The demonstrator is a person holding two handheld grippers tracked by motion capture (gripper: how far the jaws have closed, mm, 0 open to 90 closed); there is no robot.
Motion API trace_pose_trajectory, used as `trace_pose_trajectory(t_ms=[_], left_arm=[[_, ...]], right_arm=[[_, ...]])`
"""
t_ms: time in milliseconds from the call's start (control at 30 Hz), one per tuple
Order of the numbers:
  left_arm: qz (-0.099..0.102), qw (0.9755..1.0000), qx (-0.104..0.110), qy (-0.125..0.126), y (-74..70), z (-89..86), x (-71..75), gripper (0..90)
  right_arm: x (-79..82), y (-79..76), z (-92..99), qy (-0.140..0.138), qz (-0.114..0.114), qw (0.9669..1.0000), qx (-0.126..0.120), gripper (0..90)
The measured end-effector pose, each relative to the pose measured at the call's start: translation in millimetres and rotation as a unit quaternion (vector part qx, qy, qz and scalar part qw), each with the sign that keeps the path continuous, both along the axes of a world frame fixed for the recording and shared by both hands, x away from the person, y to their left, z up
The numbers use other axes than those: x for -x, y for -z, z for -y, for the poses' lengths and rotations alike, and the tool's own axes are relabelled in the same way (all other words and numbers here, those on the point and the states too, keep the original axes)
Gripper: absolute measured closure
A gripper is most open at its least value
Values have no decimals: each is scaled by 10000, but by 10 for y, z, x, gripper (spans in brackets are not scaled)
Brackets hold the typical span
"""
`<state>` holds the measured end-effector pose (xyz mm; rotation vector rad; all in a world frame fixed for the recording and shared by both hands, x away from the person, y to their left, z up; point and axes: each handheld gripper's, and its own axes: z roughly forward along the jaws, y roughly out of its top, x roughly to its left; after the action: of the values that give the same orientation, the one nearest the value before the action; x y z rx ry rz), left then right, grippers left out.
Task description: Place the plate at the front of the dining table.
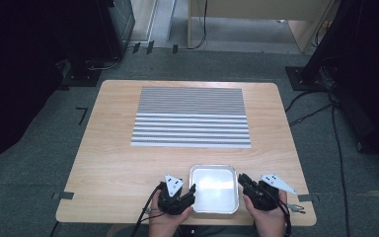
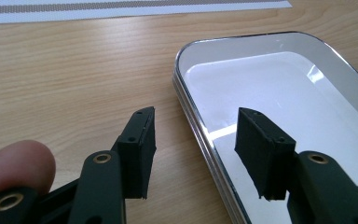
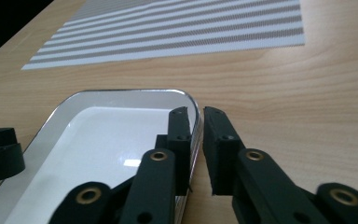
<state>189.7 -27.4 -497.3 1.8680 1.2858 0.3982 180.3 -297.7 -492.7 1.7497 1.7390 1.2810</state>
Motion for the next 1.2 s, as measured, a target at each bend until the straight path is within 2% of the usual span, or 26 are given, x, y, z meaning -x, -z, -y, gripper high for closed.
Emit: trace_pose_trajectory(t_ms=[33,133,300,500,633,700,767,967,1100,1200], left_arm=[[-4,10000,-1,2,14,18,8,510],[7,10000,-17,30,25,35,20,543],[80,9999,-121,91,39,73,58,651],[73,9999,-138,74,41,75,88,711],[-8,10000,-48,79,45,63,82,770],[-18,10000,-12,83,44,51,76,794],[-5,10000,-30,77,43,54,81,798],[12,10000,-10,-15,49,66,93,811],[85,9999,12,-108,57,79,114,822],[109,9998,25,-136,56,78,117,828]], right_arm=[[-1,12,-16,-34,-106,9999,-45,845],[1,23,-27,-65,-183,9998,-105,854],[-12,53,-36,5,-360,9994,-10,871],[-9,63,-39,47,-389,9992,-20,870],[0,60,-53,42,-400,9992,-86,865],[4,67,-96,0,-427,9991,-17,864],[1,79,-118,21,-483,9988,73,866],[-3,84,-124,100,-479,9988,51,874],[12,77,-174,198,-431,9986,236,888],[16,74,-188,243,-434,9984,265,892]])
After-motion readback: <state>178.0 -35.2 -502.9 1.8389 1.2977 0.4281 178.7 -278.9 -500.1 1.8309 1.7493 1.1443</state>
